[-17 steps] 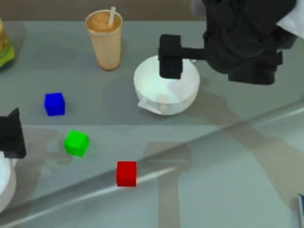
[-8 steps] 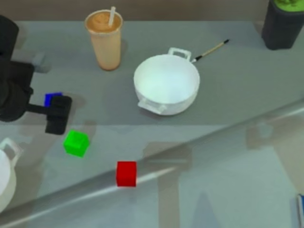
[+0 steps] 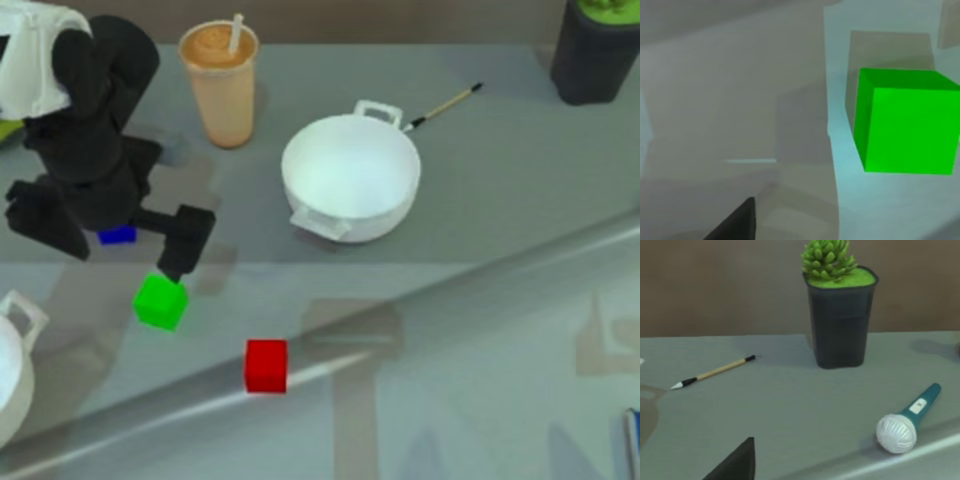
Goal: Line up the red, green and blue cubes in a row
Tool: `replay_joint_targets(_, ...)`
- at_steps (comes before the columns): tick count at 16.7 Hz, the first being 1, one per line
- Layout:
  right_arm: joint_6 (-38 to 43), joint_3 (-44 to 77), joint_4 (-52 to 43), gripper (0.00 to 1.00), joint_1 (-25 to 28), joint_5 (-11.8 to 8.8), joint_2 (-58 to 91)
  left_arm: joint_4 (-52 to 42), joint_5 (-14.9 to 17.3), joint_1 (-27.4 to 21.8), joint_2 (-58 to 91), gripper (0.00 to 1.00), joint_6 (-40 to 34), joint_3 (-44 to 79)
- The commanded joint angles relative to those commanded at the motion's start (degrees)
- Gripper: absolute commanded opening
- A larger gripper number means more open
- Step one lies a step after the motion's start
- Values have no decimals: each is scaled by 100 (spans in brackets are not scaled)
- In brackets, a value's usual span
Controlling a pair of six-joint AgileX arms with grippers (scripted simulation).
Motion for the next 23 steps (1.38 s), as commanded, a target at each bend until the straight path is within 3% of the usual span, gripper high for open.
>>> replay_joint_targets(4, -223, -633, 586, 100, -273, -224, -727, -281, 8, -95, 542, 100, 2, 461)
replay_joint_targets(11, -235, -672, 623, 100, -289, -241, -776, -294, 8, -83, 619, 100, 3, 510)
replay_joint_targets(23, -235, -672, 623, 100, -289, -241, -776, 1351, 13, -91, 1314, 100, 22, -416)
